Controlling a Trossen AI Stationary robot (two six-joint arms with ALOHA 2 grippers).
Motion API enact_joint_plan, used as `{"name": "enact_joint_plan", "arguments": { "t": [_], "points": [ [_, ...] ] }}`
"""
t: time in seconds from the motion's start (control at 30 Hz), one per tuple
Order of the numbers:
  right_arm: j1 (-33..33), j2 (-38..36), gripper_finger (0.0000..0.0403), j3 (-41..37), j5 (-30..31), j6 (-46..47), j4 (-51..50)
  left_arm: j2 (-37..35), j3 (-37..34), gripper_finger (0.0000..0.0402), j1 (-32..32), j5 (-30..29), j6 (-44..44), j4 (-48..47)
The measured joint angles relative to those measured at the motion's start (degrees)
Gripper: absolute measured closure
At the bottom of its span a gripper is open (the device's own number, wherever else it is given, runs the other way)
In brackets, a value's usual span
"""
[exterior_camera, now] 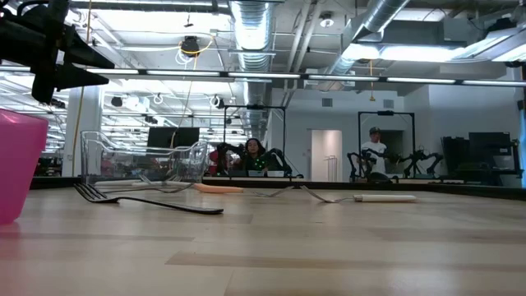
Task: Sort silverware by color (type)
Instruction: Put the orange fork into the yellow bin
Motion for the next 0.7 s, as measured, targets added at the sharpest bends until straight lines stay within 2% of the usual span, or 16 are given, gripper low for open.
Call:
{"name": "enact_joint_plan", "arguments": {
  "t": [0.4, 0.53, 0.7],
  "points": [
    [-6.08, 0.0, 0.0233, 12.46, 1.07, -8.95, -11.59, -0.01, 0.02, 0.0223, 0.0, 0.04, 0.0, -0.02],
    [-10.42, 0.0, 0.0233, 16.46, 6.1, -12.6, -12.38, -0.02, 0.0, 0.0223, 0.01, 0.04, 0.0, 0.0],
    [-17.31, -0.04, 0.0233, 19.95, 15.23, -20.58, -9.08, -0.01, 0.02, 0.0223, 0.01, 0.02, 0.01, 0.0]
  ]
}}
